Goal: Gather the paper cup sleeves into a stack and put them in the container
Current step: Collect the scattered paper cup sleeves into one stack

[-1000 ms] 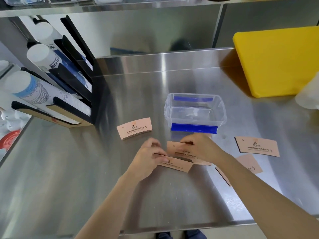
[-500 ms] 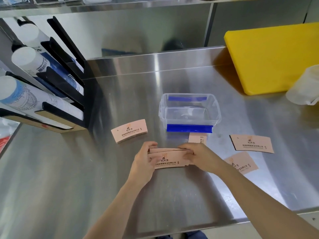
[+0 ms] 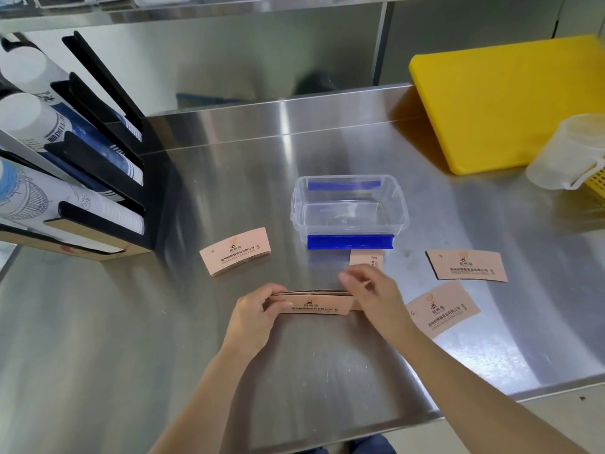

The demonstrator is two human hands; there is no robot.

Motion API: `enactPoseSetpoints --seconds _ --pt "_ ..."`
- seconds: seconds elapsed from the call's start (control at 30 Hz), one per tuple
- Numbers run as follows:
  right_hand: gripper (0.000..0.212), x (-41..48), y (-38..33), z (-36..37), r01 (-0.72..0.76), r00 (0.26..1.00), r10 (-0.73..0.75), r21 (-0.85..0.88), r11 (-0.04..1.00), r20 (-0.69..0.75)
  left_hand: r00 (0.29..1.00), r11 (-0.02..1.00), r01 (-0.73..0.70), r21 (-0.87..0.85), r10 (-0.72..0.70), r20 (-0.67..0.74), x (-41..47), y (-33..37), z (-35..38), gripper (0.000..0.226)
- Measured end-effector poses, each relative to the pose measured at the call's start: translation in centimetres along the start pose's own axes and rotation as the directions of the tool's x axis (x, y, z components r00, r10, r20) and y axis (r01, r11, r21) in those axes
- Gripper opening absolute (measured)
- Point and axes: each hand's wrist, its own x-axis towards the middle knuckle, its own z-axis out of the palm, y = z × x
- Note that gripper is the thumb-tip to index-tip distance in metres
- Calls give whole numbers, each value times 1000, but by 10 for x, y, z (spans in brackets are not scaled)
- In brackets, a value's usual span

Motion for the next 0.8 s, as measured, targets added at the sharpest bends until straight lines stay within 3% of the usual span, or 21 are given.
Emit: enactPoseSetpoints --seconds 0.07,0.13,0.27,0.33,0.4,0.5,0.6,0.7,0.8 --pt "23 7 10 -2 -163 975 116 -261 951 -189 999 1000 -10 9 10 36 4 -1 -4 35" --pt "23 10 13 0 -119 992 82 -469 875 -98 997 1000 4 -1 -4 72 7 -2 -9 32" --pt "25 10 -1 -2 102 962 12 -400 911 273 991 996 64 -63 -56 124 10 -12 -18 20" --pt "35 18 -5 -9 120 962 16 -480 869 271 989 994 77 -80 -66 134 12 -16 -23 10" --pt "41 28 -6 -16 35 987 73 -637 770 142 988 993 80 -82 -68 140 13 -18 -26 10" --pt "51 36 -7 -17 -156 950 266 -491 857 161 988 994 84 -76 -73 135 13 -18 -27 19" --pt "48 37 -12 -7 -190 956 240 -269 944 167 988 993 84 -78 -72 137 12 -21 -29 28" --pt "48 37 -11 3 -10 970 92 -344 939 223 985 993 90 -79 -77 153 12 -22 -31 29" --pt "56 45 -7 0 254 932 -46 -556 792 359 986 994 87 -64 -77 148 12 -21 -33 34"
